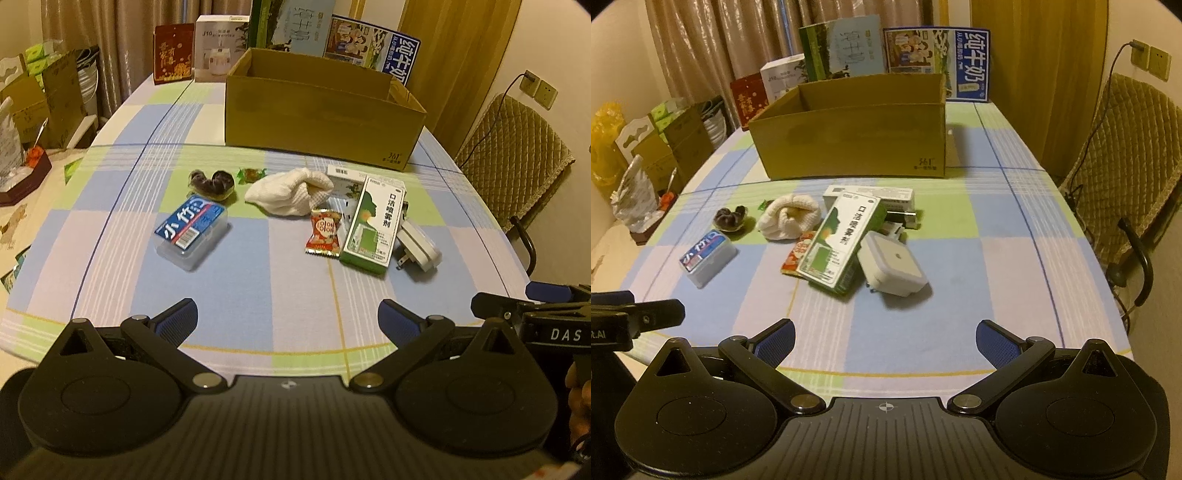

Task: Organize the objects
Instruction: 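Move the left gripper onto the green-white spray box and close it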

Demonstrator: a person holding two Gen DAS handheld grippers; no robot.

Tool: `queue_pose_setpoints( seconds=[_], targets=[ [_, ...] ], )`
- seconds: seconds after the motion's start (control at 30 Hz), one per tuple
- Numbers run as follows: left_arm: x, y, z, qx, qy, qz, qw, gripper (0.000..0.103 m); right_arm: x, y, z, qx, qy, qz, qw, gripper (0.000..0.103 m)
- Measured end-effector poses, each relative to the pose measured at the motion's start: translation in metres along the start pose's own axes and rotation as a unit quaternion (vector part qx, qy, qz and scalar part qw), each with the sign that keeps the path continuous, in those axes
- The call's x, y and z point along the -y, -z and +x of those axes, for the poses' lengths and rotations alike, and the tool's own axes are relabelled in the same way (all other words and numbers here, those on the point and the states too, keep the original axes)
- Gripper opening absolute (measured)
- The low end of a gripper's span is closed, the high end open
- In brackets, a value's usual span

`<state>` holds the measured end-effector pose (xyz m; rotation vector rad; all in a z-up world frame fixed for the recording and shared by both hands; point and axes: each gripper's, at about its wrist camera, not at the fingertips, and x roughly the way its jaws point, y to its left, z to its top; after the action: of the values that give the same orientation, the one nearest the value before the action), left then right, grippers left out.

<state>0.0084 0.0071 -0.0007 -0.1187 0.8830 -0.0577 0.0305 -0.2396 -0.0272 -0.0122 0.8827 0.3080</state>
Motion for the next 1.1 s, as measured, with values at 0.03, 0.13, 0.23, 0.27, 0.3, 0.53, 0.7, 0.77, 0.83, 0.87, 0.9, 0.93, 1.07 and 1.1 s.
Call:
queue_pose_setpoints(
  seconds=[0.03,0.13,0.23,0.27,0.3,0.53,0.7,0.77,0.83,0.87,0.9,0.93,1.07,1.1],
  targets=[
    [0.001,-0.001,0.001,0.002,-0.001,0.001,1.0000,0.102,0.002,-0.001,0.001,0.000,-0.005,0.001,1.000,0.101],
    [0.002,-0.006,0.008,-0.004,0.003,0.007,1.0000,0.102,0.009,-0.005,0.007,0.001,-0.011,0.010,1.000,0.101],
    [0.006,-0.012,0.014,0.001,0.001,0.019,0.9998,0.102,0.016,-0.010,0.016,-0.001,-0.018,0.014,1.000,0.101],
    [0.008,-0.014,0.016,0.000,0.001,0.025,0.9997,0.102,0.019,-0.011,0.019,-0.001,-0.021,0.015,1.000,0.101],
    [0.010,-0.016,0.019,-0.002,0.003,0.031,0.9995,0.102,0.021,-0.012,0.022,-0.001,-0.024,0.017,1.000,0.101],
    [0.023,-0.025,0.047,-0.015,-0.001,0.061,0.9981,0.102,0.038,-0.024,0.047,-0.004,-0.055,0.022,0.998,0.098],
    [0.027,-0.029,0.072,-0.037,0.013,0.066,0.9971,0.102,0.047,-0.036,0.070,-0.012,-0.076,0.014,0.997,0.085],
    [0.029,-0.032,0.080,-0.039,0.010,0.071,0.9967,0.102,0.049,-0.039,0.081,-0.019,-0.081,0.013,0.996,0.081],
    [0.031,-0.035,0.087,-0.040,0.008,0.076,0.9962,0.101,0.051,-0.041,0.091,-0.028,-0.086,0.017,0.996,0.079],
    [0.032,-0.036,0.090,-0.040,0.006,0.080,0.9960,0.101,0.053,-0.041,0.098,-0.033,-0.090,0.021,0.995,0.077],
    [0.033,-0.038,0.093,-0.039,0.005,0.083,0.9958,0.100,0.054,-0.042,0.102,-0.036,-0.093,0.023,0.995,0.076],
    [0.034,-0.039,0.096,-0.039,0.006,0.087,0.9955,0.100,0.055,-0.042,0.107,-0.039,-0.096,0.025,0.994,0.073],
    [0.038,-0.043,0.106,-0.039,0.013,0.099,0.9942,0.098,0.059,-0.043,0.123,-0.054,-0.109,0.039,0.992,0.067],
    [0.038,-0.043,0.109,-0.039,0.017,0.101,0.9940,0.098,0.061,-0.044,0.126,-0.056,-0.114,0.044,0.991,0.067]
  ],
)
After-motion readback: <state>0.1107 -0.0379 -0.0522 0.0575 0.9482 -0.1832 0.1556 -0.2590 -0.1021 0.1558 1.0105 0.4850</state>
